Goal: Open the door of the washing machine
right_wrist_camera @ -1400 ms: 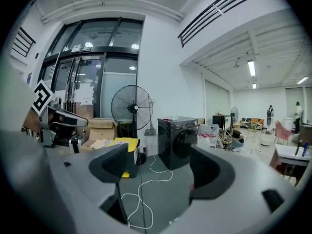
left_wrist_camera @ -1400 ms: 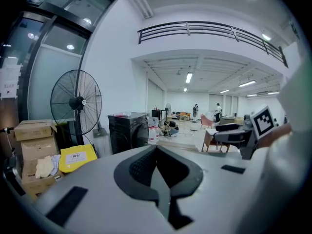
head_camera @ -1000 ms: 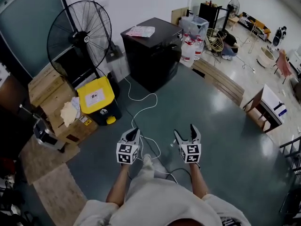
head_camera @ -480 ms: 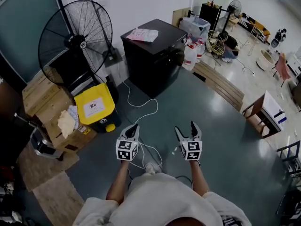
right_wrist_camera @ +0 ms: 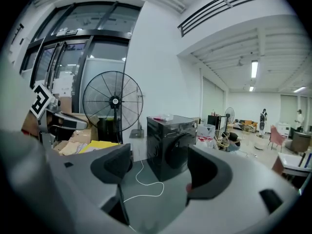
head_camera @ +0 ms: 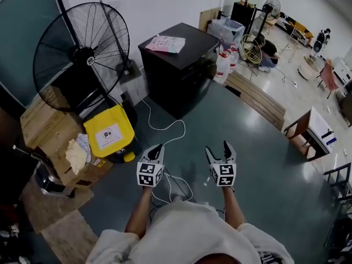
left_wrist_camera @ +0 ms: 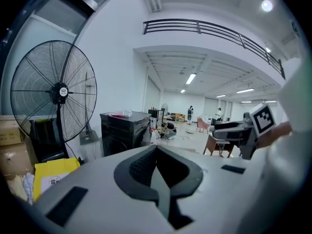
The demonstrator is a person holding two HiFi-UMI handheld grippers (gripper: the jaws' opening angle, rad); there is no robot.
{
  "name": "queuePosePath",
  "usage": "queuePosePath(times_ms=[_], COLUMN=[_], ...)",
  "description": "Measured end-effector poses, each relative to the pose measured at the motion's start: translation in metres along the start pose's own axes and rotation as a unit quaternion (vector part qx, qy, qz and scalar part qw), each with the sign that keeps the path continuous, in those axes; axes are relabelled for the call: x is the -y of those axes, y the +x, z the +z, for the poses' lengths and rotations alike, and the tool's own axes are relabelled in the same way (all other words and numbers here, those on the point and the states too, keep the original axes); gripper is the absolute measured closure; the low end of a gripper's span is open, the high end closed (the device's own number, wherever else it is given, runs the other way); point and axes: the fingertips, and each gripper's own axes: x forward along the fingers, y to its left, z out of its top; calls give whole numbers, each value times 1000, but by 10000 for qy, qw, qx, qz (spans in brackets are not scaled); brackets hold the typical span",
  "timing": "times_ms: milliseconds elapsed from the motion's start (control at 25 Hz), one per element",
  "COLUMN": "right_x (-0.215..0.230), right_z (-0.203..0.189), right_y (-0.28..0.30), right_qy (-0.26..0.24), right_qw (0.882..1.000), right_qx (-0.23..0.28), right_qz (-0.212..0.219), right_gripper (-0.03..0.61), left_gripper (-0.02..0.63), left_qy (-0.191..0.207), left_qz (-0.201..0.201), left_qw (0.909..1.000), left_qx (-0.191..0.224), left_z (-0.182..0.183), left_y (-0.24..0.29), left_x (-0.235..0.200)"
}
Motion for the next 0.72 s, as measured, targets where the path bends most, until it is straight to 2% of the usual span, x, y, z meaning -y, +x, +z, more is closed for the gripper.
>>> queuePosePath(times_ms=[280,720], right_x=[9,38], right_z=[-7,-7], right_y=[23,92], right_qy=[134,220], right_qw=[9998,9995], right_qx=[-174,-203], right_qz=[-40,94], right_gripper=[230,230], left_gripper=[606,606], left_qy=[11,26], left_qz=[-72,94], left_qw=[9999,9998], left_qx=[-128,-179], left_z=[4,17], left_y=[23,80], left_x=[-7,-31])
